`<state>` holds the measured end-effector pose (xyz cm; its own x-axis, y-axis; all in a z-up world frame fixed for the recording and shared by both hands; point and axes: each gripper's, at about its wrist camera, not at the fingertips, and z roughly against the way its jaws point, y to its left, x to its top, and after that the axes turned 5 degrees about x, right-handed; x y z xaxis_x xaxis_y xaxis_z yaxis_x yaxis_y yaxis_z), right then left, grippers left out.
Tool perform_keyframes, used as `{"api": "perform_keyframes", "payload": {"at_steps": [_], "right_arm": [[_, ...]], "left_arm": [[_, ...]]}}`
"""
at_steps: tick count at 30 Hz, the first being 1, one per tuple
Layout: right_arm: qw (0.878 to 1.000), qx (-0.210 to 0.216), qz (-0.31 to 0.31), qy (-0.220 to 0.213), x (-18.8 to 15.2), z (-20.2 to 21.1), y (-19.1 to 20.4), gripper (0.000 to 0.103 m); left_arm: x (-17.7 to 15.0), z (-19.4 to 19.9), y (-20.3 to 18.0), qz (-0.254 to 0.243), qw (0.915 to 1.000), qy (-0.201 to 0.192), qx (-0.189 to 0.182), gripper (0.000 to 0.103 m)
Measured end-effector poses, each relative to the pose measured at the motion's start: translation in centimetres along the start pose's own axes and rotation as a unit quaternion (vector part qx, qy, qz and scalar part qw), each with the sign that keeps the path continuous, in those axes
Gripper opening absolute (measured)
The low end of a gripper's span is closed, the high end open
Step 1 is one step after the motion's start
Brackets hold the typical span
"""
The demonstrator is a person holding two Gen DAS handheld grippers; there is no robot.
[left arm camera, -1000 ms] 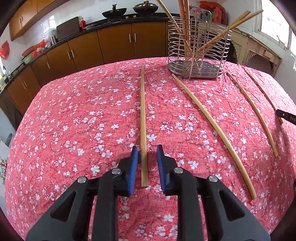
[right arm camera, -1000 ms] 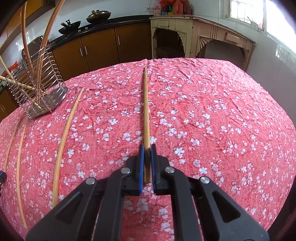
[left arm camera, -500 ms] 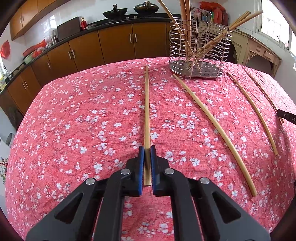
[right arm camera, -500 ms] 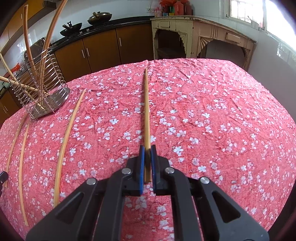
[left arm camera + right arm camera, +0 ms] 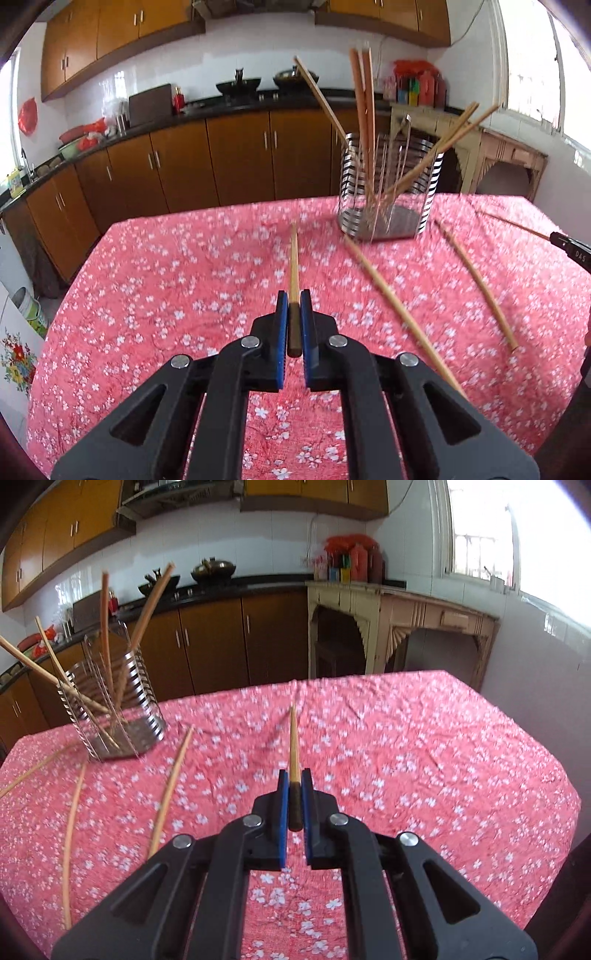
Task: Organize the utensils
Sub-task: 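Lift both held chopsticks upright and carry them over the wire holder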
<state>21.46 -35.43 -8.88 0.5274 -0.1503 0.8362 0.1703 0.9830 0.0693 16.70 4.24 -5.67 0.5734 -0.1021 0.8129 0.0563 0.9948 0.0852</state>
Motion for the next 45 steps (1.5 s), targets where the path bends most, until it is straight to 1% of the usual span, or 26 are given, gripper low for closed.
{"api": "perform_keyframes", "payload": {"at_steps": [17, 24, 30, 39, 45], "right_arm": [[0.999, 0.006, -0.001, -0.045, 1.9, 1.9, 0.2, 0.008], [0.995, 0.013, 0.010, -0.094, 4.0, 4.1, 1.0, 0.008], [0.992, 0.028, 0.010, -0.127, 5.8, 5.8, 1.4, 0.008], [0.984, 0.056, 0.010, -0.170, 8.1, 8.7, 2.6, 0.008], [0.976, 0.101, -0.005, -0.192, 9.6, 11.6, 2.8, 0.008]], "left_arm": [[1.9, 2.0, 1.2, 0.039, 0.9978, -0.054, -0.004, 0.007], [3.2, 3.8, 1.9, 0.057, 0.9937, -0.096, -0.002, 0.007], [4.4, 5.0, 2.3, 0.068, 0.9899, -0.124, 0.002, 0.007], [5.9, 6.4, 2.9, 0.090, 0.9843, -0.151, 0.006, 0.007], [7.2, 8.2, 2.8, 0.091, 0.9809, -0.172, -0.005, 0.007]]}}
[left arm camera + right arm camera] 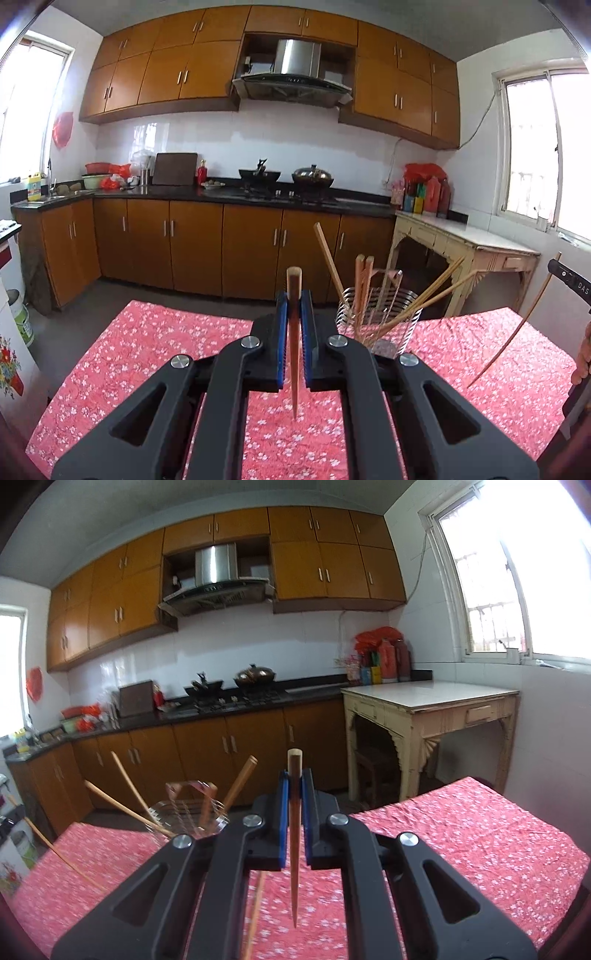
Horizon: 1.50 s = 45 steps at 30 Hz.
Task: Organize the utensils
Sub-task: 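Lift both held chopsticks upright and carry them over the wire holder, then open both tools to drop the chopsticks into the wire holder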
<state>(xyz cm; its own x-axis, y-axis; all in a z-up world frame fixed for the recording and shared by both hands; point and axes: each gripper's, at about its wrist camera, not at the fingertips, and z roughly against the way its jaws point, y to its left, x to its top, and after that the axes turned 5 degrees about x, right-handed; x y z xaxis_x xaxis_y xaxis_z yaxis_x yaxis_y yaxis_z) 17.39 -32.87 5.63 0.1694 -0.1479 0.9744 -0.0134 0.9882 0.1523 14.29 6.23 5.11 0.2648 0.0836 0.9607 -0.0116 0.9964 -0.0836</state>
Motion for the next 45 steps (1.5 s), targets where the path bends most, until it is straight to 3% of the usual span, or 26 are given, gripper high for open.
{"api": "perform_keyframes", "payload": {"at_steps": [8, 15, 22, 27, 32, 45], "right_arm": [[0.996, 0.075, -0.040, -0.027, 4.2, 2.1, 1.3, 0.008], [0.991, 0.109, -0.035, -0.065, 7.8, 2.4, 4.0, 0.008], [0.990, 0.111, -0.021, -0.085, 10.1, -0.6, 7.0, 0.008], [0.989, 0.110, -0.010, -0.098, 10.1, -3.8, 8.5, 0.008], [0.992, 0.101, 0.002, -0.078, 9.0, -8.2, 9.5, 0.008], [0.993, 0.116, -0.011, -0.007, 5.2, -14.7, 9.6, 0.008]], "left_arm": [[3.7, 1.9, -1.6, 0.019, 0.9982, -0.029, -0.048, 0.007], [8.2, 2.7, -4.4, 0.045, 0.9936, -0.067, -0.078, 0.007], [12.1, 0.9, -7.4, 0.065, 0.9890, -0.128, -0.037, 0.007], [12.8, -2.8, -9.5, 0.061, 0.9879, -0.143, 0.000, 0.007], [12.1, -6.6, -10.8, 0.056, 0.9893, -0.130, 0.037, 0.007], [9.4, -11.9, -10.5, 0.062, 0.9944, -0.066, 0.054, 0.007]]}}
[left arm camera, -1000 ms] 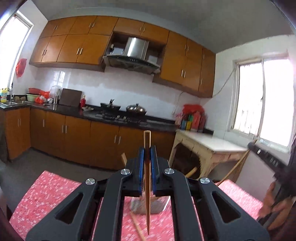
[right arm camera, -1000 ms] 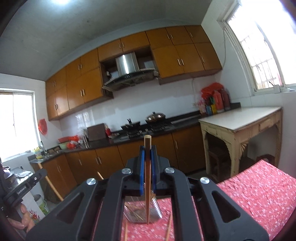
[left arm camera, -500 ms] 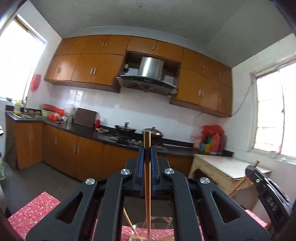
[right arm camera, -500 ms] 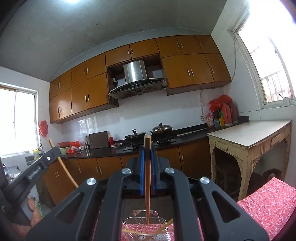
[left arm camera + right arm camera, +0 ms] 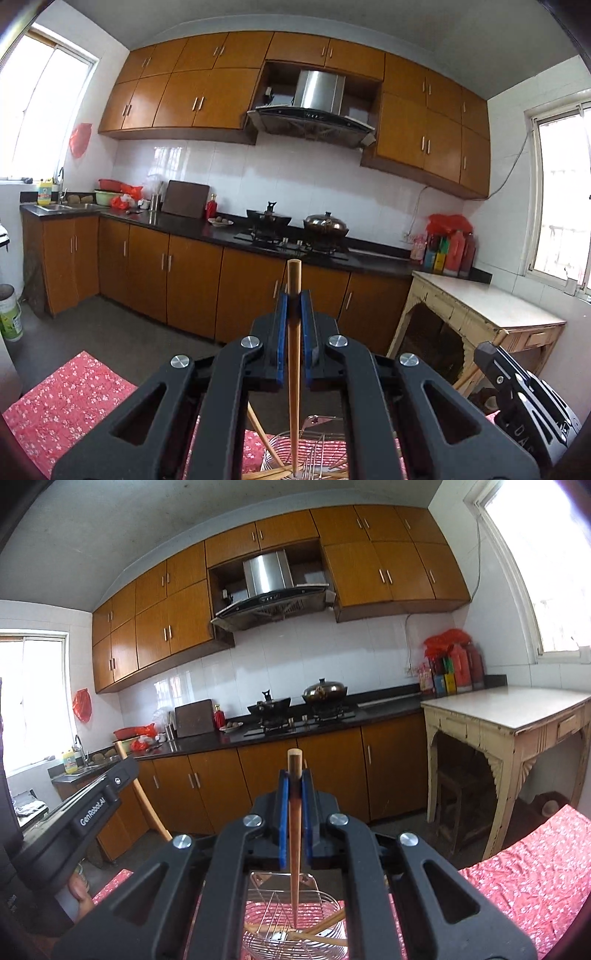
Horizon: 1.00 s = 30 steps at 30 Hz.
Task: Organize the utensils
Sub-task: 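Open both tools to drop the chopsticks into the wire holder, then move both open tools back toward the remaining chopsticks on the cloth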
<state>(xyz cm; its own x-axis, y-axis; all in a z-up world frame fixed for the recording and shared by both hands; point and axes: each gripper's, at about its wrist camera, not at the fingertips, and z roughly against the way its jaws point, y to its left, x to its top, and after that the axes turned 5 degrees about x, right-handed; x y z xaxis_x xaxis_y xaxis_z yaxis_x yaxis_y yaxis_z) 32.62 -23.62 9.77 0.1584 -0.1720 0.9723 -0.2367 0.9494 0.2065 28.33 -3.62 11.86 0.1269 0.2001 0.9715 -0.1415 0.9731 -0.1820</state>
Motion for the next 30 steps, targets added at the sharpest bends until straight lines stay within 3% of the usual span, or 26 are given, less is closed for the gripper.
{"api": "perform_keyframes", "payload": {"at_steps": [12, 17, 18, 21, 30], "right_arm": [[0.999, 0.003, -0.013, 0.030, -1.2, -1.8, -0.7, 0.008], [0.998, -0.017, -0.008, 0.054, -1.5, -2.5, -1.0, 0.011], [0.998, -0.019, -0.007, 0.054, -1.6, -2.3, -1.0, 0.019], [0.999, -0.028, -0.003, 0.046, -1.6, -1.5, -1.2, 0.033], [0.998, -0.050, 0.002, 0.029, -1.1, 2.2, -1.3, 0.039]], "left_arm": [[-0.5, -1.7, -0.4, -0.006, 0.9997, 0.022, 0.012, 0.007], [-0.5, -2.5, 0.0, 0.002, 0.9988, 0.047, 0.015, 0.008], [-0.5, -2.4, 0.2, 0.006, 0.9987, 0.050, 0.014, 0.012], [-0.1, -1.6, 0.9, 0.016, 0.9985, 0.049, 0.021, 0.043], [1.5, 2.2, 2.1, 0.003, 0.9992, 0.031, 0.024, 0.051]]}}
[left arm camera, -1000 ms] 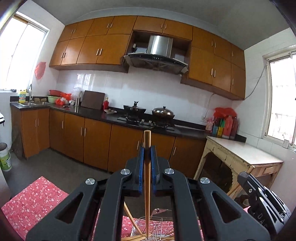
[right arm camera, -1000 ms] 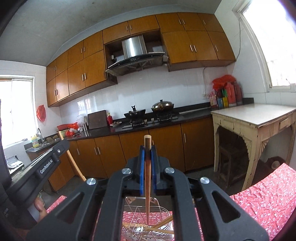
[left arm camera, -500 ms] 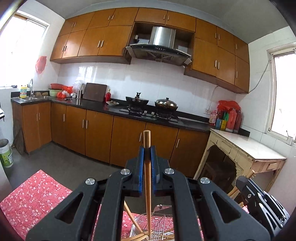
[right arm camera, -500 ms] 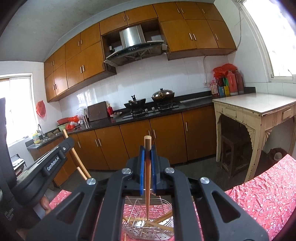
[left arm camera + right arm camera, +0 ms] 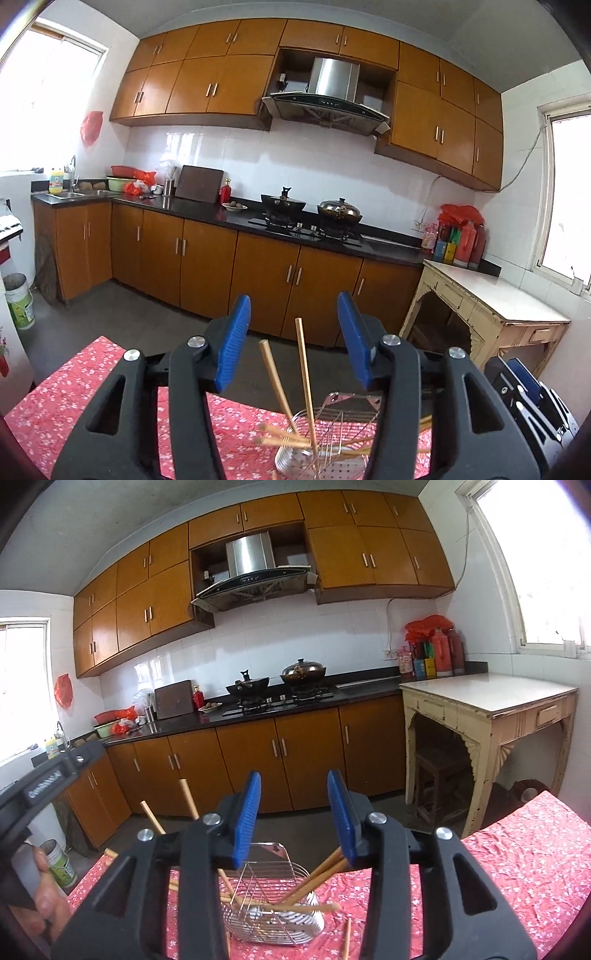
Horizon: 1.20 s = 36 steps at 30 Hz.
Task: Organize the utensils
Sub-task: 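Move both open tools back toward the remaining chopsticks on the cloth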
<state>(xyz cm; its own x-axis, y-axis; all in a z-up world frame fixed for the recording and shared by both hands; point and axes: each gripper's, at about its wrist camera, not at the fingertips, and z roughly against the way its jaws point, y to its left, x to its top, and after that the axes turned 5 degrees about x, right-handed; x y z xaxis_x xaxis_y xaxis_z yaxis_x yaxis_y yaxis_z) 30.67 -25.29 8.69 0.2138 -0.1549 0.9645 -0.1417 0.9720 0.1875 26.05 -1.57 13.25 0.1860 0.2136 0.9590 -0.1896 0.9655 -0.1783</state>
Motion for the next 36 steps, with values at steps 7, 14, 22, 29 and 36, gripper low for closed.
{"api": "perform_keyframes", "payload": {"at_steps": [7, 14, 22, 29, 36], "right_arm": [[1.000, -0.017, -0.008, 0.000, -1.0, 4.8, -1.5, 0.041], [0.997, -0.047, -0.024, 0.058, -6.5, 8.7, -4.2, 0.041], [0.976, -0.031, -0.014, 0.216, -18.9, 7.9, -3.3, 0.034], [0.954, -0.035, 0.003, 0.296, -24.8, 5.6, -1.5, 0.030], [0.952, -0.049, 0.007, 0.302, -26.0, 5.3, -1.0, 0.021]], "left_arm": [[-0.7, 3.9, 2.8, -0.006, 0.9999, 0.010, 0.004, 0.057], [-4.4, 7.1, 6.6, -0.013, 0.9987, 0.045, 0.021, 0.061], [-11.8, 7.8, 7.6, -0.053, 0.9921, 0.110, 0.030, 0.062], [-18.2, 6.9, 7.1, -0.078, 0.9816, 0.172, 0.025, 0.062], [-20.2, 6.8, 7.4, -0.086, 0.9773, 0.192, 0.021, 0.062]]}}
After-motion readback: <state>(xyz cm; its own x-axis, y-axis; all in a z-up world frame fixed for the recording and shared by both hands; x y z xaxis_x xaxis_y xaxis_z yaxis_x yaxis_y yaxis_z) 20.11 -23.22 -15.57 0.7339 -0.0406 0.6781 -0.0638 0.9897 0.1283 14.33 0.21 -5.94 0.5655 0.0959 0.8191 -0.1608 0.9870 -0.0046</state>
